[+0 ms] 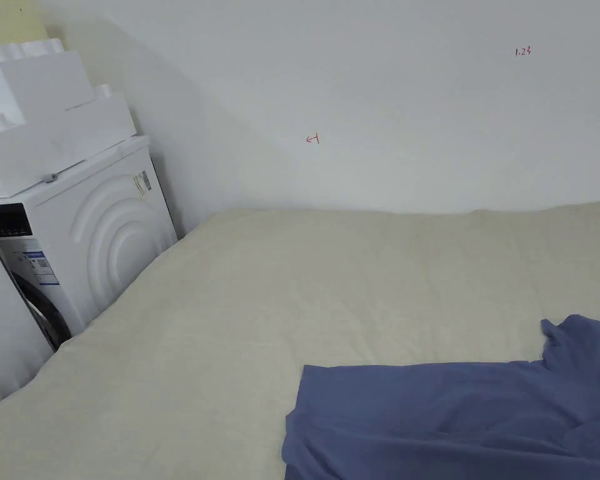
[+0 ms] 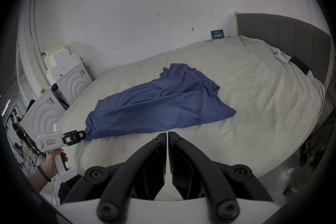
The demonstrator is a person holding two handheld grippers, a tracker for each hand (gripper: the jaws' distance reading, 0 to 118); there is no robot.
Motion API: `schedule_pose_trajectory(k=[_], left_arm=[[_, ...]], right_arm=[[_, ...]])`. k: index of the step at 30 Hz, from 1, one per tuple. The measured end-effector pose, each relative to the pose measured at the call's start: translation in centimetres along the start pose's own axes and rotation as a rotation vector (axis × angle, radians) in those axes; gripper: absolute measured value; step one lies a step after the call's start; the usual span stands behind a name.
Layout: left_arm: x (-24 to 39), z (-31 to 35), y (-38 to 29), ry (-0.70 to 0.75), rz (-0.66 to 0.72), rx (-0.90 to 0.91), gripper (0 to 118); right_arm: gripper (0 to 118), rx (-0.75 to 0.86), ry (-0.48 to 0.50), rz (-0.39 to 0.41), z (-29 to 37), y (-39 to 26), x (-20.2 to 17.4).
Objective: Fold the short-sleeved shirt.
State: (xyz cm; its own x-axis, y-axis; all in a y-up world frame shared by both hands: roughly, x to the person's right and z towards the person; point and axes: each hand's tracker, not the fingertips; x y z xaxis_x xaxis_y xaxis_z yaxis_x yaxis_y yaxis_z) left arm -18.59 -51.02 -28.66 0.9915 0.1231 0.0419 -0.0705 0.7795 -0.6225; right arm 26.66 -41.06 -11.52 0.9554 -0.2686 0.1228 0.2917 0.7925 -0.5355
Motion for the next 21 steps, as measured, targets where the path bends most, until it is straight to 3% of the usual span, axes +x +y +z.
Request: schedule_pose_trajectory(k=[7, 10, 16, 19, 21], left_arm=[[0.6, -1.7, 0.1, 0.034, -0.053, -0.005, 70], [1.0, -2.2, -0.4, 0.130, -0.094, 0.005, 70], [1.2, -3.2, -1.4, 0.084, -0.077, 0.029, 85], [1.5, -3.1, -1.0, 0.110, -0.065, 0.011, 76], [1.5, -2.9, -0.8, 0.112, -0.064, 0.008, 60]], right_arm=[[2, -0.035, -0.024, -0.018, -0.7, -0.4, 0.8], [3, -0.042, -0.013, -0.028, -0.7, -0.5, 0.9], [4, -0.056, -0.005, -0.037, -1.2, -0.7, 1.0], [5, -0.057, -0.007, -0.040, -1.4, -0.7, 1.0], [5, -0.059, -0.011, -0.039, -1.4, -0.7, 1.0]])
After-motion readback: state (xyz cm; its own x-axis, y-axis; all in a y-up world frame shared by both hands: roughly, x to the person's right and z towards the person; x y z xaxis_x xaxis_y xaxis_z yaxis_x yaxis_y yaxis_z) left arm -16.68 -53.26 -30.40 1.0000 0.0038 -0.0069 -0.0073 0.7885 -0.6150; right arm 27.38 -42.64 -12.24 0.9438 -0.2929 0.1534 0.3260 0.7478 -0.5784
